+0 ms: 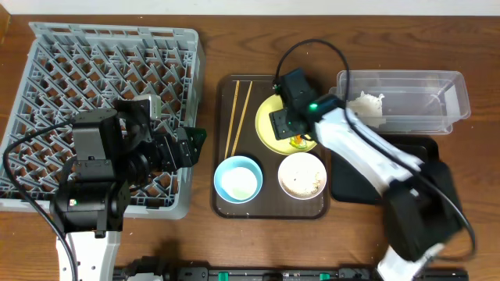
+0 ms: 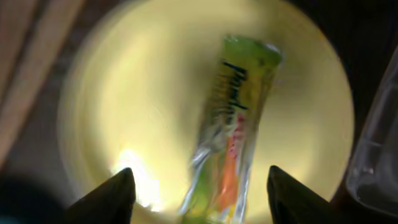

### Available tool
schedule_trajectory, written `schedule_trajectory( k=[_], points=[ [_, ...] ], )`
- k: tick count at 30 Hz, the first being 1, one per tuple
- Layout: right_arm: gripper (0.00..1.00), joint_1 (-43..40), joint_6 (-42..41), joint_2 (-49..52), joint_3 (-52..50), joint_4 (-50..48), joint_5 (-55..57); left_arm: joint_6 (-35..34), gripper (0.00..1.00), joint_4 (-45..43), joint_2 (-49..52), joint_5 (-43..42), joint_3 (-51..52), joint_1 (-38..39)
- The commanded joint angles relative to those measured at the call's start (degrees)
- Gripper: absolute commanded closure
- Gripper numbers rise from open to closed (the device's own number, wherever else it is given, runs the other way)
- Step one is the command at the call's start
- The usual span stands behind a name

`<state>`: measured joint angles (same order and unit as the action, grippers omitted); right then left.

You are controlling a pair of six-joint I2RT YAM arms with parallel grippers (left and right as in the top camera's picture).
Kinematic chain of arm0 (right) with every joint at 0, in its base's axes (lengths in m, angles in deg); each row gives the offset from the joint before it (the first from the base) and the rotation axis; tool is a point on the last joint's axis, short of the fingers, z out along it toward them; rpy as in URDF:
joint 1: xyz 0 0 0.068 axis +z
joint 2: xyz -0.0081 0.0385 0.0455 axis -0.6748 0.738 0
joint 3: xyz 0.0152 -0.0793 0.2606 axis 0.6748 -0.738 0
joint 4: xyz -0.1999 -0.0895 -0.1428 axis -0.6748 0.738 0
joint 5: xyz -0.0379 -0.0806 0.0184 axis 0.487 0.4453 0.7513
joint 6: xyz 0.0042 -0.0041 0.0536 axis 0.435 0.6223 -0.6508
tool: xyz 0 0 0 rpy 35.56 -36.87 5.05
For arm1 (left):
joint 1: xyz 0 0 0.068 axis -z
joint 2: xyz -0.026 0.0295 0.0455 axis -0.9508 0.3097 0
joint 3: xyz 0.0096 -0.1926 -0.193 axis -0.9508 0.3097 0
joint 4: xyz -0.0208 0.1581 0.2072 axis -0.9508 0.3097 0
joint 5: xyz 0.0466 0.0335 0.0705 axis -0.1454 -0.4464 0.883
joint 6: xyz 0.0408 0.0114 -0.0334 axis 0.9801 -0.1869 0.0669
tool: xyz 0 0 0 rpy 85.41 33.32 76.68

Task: Sort waste into correct bins and load items into the dishwasher
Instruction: 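Grasp the green snack wrapper with the right gripper, drop it in the clear bin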

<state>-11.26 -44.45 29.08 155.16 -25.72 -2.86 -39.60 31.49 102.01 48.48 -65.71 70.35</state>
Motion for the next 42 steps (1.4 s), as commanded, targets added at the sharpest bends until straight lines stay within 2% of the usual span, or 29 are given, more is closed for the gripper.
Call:
schedule_trajectory(
  k=[1, 3, 4, 5, 8, 9, 14, 20, 28, 29, 33, 39, 41, 42],
  points=[
    [0.39, -0.02, -2.89, 3.85, 0.11, -0.31, 4.63, -0.52, 0.04, 0.00, -0.04, -0.96, -0.92, -0.17],
    [0.43, -0.02, -3.48, 4.87, 0.11, -0.59, 4.09, -0.52, 0.04, 0.00, -0.04, -0.96, -0.92, -0.17],
    [0.51, -0.04, -3.48, 4.92, 0.11, -0.74, 3.45, -0.52, 0.04, 0.00, -0.04, -0.96, -0.92, -0.17],
    [0.65, -0.09, -3.50, 4.90, 0.11, -0.81, 2.91, -0.52, 0.04, 0.00, -0.04, -0.96, -0.92, -0.17],
    [0.96, -0.79, -3.50, 3.34, 0.72, -0.22, 1.84, -0.52, 0.04, 0.00, -0.04, -0.96, -0.92, -0.17],
    [0.99, -1.25, -3.50, 2.34, 0.98, 0.28, 1.77, -0.52, 0.04, 0.00, -0.04, -0.96, -0.92, -0.17],
    [0.99, -6.34, -3.52, -6.43, 1.46, 2.12, -1.22, -0.52, 0.04, 0.00, -0.04, -0.96, -0.92, -0.17],
    [0.99, -19.37, -3.48, -17.20, 1.44, 3.34, -10.45, -0.52, 0.04, 0.02, -0.04, -0.96, -0.92, -0.17],
    [0.98, -30.01, -5.92, -15.19, 0.68, 6.34, -6.45, -0.52, 0.04, 0.00, -0.04, -0.96, -0.92, -0.17],
    [0.96, -30.64, -7.15, -14.43, 0.68, 6.29, -5.01, -0.52, 0.04, 0.02, -0.04, -0.96, -0.92, -0.17],
    [0.72, -31.65, -7.72, -13.09, 0.68, 5.75, -6.93, -0.52, 0.04, 0.00, -0.04, -0.96, -0.92, -0.17],
    [0.61, -30.71, -4.02, -15.82, 0.92, 4.63, -20.59, -0.52, 0.04, 0.00, -0.04, -0.96, -0.92, -0.17],
    [0.57, -30.10, -3.96, -17.20, 0.92, 4.76, -20.87, -0.52, 0.04, 0.00, -0.04, -0.96, -0.92, -0.17],
    [0.51, -29.90, -4.04, -17.84, 0.92, 4.90, -20.28, -0.52, 0.04, 0.02, -0.04, -0.96, -0.92, -0.17]
  ],
)
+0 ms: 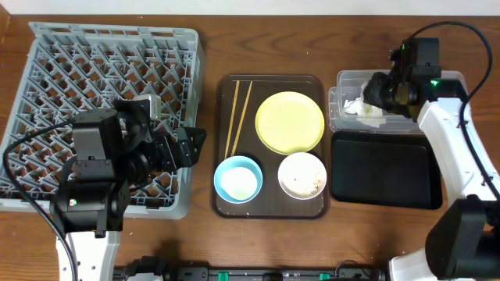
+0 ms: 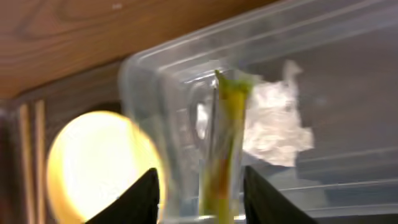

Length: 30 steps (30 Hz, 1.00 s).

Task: Sort waste into correct bins and load items into the dishwasher
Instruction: 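Grasp the green snack wrapper with the right gripper, drop it in the clear bin, then move the right gripper to the pink bowl and grasp its rim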

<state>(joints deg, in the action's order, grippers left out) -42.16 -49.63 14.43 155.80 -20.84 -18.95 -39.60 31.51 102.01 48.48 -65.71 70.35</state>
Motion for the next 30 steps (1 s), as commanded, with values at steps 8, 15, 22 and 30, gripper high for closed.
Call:
schedule_trajectory(
  k=[8, 15, 22, 30],
  points=[
    [0.56, 1.42, -2.01, -3.69, 0.26, -2.05, -1.75, -0.52, 0.04, -0.02, -0.04, -0.96, -0.92, -0.17],
    [0.79, 6.25, 7.85, -3.67, 0.26, 0.57, -15.69, -0.52, 0.04, -0.02, -0.04, -0.96, -0.92, -0.17],
    [0.93, 15.15, 9.68, -3.32, 0.22, 4.96, -3.17, -0.52, 0.04, -0.02, -0.04, -0.96, -0.92, -0.17],
    [0.62, 24.72, 9.46, -3.21, 0.09, 15.08, -5.01, -0.52, 0.04, -0.02, -0.04, -0.96, -0.92, -0.17]
  ],
)
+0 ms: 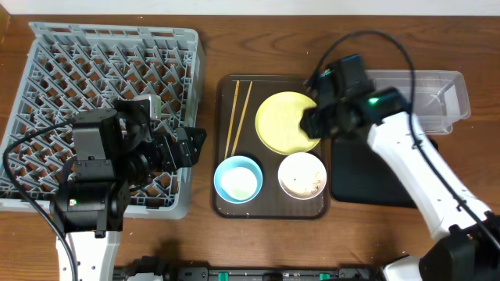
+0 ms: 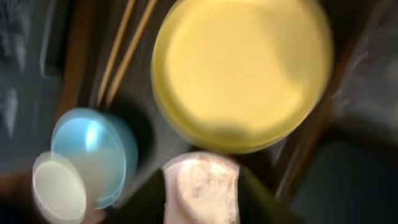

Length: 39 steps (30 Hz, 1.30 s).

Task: Sort waste into correct bins and load items into the dishwasher
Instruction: 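Move the right gripper to the pink bowl and grasp its rim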

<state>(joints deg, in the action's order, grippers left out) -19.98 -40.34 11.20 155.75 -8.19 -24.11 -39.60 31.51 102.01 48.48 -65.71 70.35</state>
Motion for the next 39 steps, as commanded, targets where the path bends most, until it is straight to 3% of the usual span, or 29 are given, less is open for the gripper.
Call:
schedule_trajectory(
  k=[1, 7, 14, 20, 26, 34, 39],
  points=[
    [0.62, 4.00, 0.24, 0.04, 0.00, 4.26, 0.17, -0.52, 0.04, -0.02, -0.04, -0.96, -0.92, -0.17],
    [0.59, 14.73, 3.89, 0.04, -1.60, 8.31, 3.17, -0.52, 0.04, -0.02, -0.04, -0.96, -0.92, -0.17],
    [0.57, 23.32, -7.02, 0.07, -9.20, -0.07, 21.44, -0.52, 0.04, -0.02, -0.04, -0.96, -0.92, -0.17],
    [0.60, 23.67, -8.57, 0.07, -16.74, -8.98, 20.87, -0.52, 0.04, -0.02, -0.04, -0.96, -0.92, -0.17],
    [0.64, 23.76, -1.66, 0.07, -20.83, -13.35, 12.57, -0.52, 0.04, -0.02, -0.04, -0.96, -0.92, -0.17],
    [0.66, 23.69, -4.83, 1.75, -23.50, -14.51, 19.28, -0.52, 0.04, -0.02, -0.04, -0.96, -0.92, -0.17],
    [0.78, 23.67, -3.61, 4.22, -23.54, -15.93, 19.30, -0.52, 0.04, 0.00, -0.04, -0.96, -0.92, -0.17]
  ],
)
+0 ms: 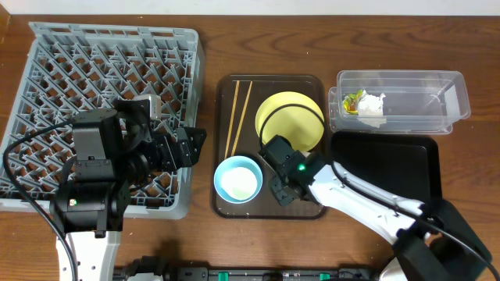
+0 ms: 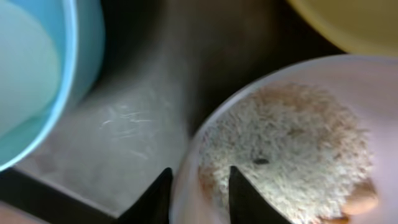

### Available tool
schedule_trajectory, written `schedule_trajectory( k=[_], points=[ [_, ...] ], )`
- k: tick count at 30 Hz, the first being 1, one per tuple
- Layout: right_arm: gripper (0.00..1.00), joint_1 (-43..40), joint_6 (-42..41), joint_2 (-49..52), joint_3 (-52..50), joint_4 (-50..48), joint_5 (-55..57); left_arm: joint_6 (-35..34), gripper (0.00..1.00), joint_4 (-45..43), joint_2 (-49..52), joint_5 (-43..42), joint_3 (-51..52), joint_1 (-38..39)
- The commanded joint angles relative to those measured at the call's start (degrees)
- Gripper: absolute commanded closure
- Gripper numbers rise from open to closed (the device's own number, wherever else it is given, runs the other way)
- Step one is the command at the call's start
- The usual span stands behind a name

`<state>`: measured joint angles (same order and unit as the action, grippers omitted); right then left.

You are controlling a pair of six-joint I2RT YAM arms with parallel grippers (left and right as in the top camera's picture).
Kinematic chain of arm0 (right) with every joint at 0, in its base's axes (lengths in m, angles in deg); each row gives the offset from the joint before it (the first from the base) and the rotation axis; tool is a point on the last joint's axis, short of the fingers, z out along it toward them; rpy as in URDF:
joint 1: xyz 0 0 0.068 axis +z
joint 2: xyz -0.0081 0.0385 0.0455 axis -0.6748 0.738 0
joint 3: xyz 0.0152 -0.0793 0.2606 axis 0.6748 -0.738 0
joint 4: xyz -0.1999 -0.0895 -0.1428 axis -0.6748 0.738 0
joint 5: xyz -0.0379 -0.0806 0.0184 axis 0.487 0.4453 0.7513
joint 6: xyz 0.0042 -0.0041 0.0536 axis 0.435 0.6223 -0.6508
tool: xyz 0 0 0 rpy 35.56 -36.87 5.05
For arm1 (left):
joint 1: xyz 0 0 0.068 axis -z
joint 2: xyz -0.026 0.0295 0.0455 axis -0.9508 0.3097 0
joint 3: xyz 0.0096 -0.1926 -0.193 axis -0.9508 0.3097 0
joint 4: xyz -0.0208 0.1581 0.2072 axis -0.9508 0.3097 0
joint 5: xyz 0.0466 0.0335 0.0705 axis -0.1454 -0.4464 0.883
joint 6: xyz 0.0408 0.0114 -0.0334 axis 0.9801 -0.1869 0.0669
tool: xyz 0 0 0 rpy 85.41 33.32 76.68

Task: Sort waste into correct bins and load items into the dishwasher
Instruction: 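Move the right gripper to the pink bowl and grasp its rim, then tip the pink bowl over the black tray to pour out the rice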

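A pale bowl of rice [image 2: 292, 143] stands on the brown tray [image 1: 223, 94]; in the overhead view my right arm hides most of it. My right gripper [image 2: 199, 171] [image 1: 283, 186] is low at the bowl's left rim, one finger inside and one outside, shut on the rim. On the same tray are a blue bowl [image 1: 238, 179] [image 2: 37, 74], a yellow plate [image 1: 293, 117] and chopsticks [image 1: 238, 117]. The grey dish rack [image 1: 47, 47] is at the left. My left gripper [image 1: 191, 144] hovers open at the rack's right edge.
A clear bin [image 1: 414, 94] at the back right holds a green wrapper [image 1: 353, 101] and crumpled white paper [image 1: 373, 105]. A black tray [image 1: 383, 168] lies in front of it, right of the brown tray.
My right gripper was empty and higher, over the plate and the rice bowl. Now it is down at the rice bowl's left rim, shut on it. The left arm has not moved.
My right gripper stood open around the green wrapper on the yellow plate. Then it was over the clear bin with the wrapper between its fingers. Then it was back over the tray, empty, the wrapper left in the bin. Now it grips the rice bowl's rim.
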<state>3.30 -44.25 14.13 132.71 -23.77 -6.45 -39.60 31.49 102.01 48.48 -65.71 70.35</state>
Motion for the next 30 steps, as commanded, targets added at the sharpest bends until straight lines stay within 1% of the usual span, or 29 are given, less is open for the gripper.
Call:
schedule_trajectory(
  k=[1, 3, 8, 11, 17, 19, 24, 27, 30],
  points=[
    [0.79, 0.42, 0.68, 1.36, -0.50, -0.50, 1.70, -0.52, 0.04, 0.00, -0.04, -0.96, -0.92, -0.17],
    [0.82, 0.42, 0.66, 1.38, -0.50, -0.76, 2.95, -0.52, 0.04, 0.00, -0.04, -0.96, -0.92, -0.17],
    [0.85, 0.42, 0.66, 1.55, -0.50, -1.99, 6.27, -0.52, 0.04, 0.00, -0.04, -0.96, -0.92, -0.17],
    [0.99, 0.42, 0.46, 1.53, -0.44, -2.12, 6.23, -0.52, 0.04, 0.00, -0.04, -0.96, -0.92, -0.17],
    [0.99, 0.11, -1.18, -0.79, 3.30, 0.76, 1.31, -0.52, 0.04, 0.00, -0.04, -0.96, -0.92, -0.17],
    [0.99, -0.83, -2.34, -3.08, 5.42, 1.86, -3.15, -0.52, 0.04, 0.00, -0.04, -0.96, -0.92, -0.17],
    [0.99, -6.97, -8.98, -9.60, 7.85, 1.38, -12.79, -0.52, 0.04, 0.02, -0.04, -0.96, -0.92, -0.17],
    [0.99, -13.35, -13.42, -12.87, 7.82, 2.58, -17.92, -0.52, 0.04, 0.00, -0.04, -0.96, -0.92, -0.17],
    [0.99, -20.24, -13.94, -14.25, 7.82, 4.87, -24.11, -0.52, 0.04, 0.00, -0.04, -0.96, -0.92, -0.17]
  ],
)
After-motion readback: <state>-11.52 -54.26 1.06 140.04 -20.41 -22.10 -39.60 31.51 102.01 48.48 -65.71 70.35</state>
